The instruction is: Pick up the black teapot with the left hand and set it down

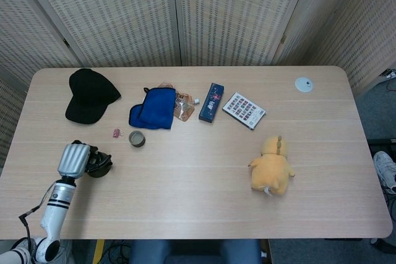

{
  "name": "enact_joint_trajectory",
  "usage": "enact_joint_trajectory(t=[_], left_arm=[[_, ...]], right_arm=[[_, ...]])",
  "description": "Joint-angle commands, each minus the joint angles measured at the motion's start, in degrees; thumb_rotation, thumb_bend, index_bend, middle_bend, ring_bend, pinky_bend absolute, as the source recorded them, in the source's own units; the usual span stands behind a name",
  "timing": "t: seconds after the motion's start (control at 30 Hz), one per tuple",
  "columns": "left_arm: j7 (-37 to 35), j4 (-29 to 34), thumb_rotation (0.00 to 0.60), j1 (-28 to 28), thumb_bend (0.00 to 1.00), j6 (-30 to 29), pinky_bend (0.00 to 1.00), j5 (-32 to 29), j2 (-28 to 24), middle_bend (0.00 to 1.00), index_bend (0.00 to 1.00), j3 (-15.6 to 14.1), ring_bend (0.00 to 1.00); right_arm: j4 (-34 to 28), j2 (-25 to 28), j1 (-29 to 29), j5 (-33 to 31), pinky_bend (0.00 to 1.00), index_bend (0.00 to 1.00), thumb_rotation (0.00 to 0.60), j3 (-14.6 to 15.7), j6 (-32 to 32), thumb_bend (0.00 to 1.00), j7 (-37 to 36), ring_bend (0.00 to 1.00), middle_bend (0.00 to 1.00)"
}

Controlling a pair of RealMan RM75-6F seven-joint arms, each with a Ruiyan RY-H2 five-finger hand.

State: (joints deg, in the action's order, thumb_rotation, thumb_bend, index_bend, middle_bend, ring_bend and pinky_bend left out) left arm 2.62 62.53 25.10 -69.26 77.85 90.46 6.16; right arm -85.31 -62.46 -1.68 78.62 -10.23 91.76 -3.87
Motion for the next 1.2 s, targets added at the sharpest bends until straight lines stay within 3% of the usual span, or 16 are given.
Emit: enact_joint_trajectory(t=[0.03, 0.17, 0.4, 0.57, 0.97, 1.1, 1.2], left_arm=[[0.0, 0.5, 0.0, -0.2, 0.17, -0.5, 0.38, 0.2, -0.2, 0.74, 0.76, 0.1, 0.58], [0.1, 1.6, 0.0, -0.5, 0.17, -0.3, 0.35, 0.1, -0.8, 0.64, 0.7, 0.1, 0.5], [1.3, 4.4, 0.0, -0.8, 0.17, 0.0, 0.12, -0.8, -2.2, 0.4, 0.55, 0.6, 0.26], [0.7, 6.2, 0.0, -1.4, 0.17, -1.6, 0.06, -0.9, -3.1, 0.29, 0.48, 1.3, 0.17], [3.3, 15.5, 0.001, -5.7, 0.17, -9.0, 0.05, -4.3, -7.4, 0.26, 0.44, 4.5, 0.16], [5.7, 19.7, 0.067, -8.3, 0.17, -12.0, 0.05, -5.4, -9.8, 0.26, 0.44, 4.4, 0.16], [7.4, 22.7, 0.158, -10.3, 0.17, -13.9, 0.05, -5.4, -11.5, 0.26, 0.44, 3.4, 0.16]], right_arm=[[0.0, 0.0, 0.0, 0.0, 0.14, 0.2, 0.6, 0.0, 0.0, 0.23, 0.0, 0.19, 0.22], [0.0, 0.0, 0.0, 0.1, 0.14, 0.2, 0.6, 0.0, 0.0, 0.23, 0.0, 0.19, 0.22], [-0.2, 0.0, 0.0, 0.3, 0.14, 0.2, 0.6, 0.1, 0.2, 0.22, -0.1, 0.19, 0.22], [-0.4, 0.3, 0.1, 0.5, 0.14, 0.2, 0.6, 0.0, 0.3, 0.22, -0.1, 0.19, 0.22], [-1.6, 1.9, 0.7, 2.8, 0.14, 0.2, 0.6, 1.5, -1.5, 0.23, -0.5, 0.18, 0.22], [-1.2, 2.2, 1.5, 5.6, 0.14, 0.2, 0.6, 2.9, -2.4, 0.23, -1.9, 0.18, 0.23], [-1.5, 2.2, 2.0, 6.6, 0.14, 0.2, 0.6, 3.5, -3.2, 0.23, -1.7, 0.18, 0.23]])
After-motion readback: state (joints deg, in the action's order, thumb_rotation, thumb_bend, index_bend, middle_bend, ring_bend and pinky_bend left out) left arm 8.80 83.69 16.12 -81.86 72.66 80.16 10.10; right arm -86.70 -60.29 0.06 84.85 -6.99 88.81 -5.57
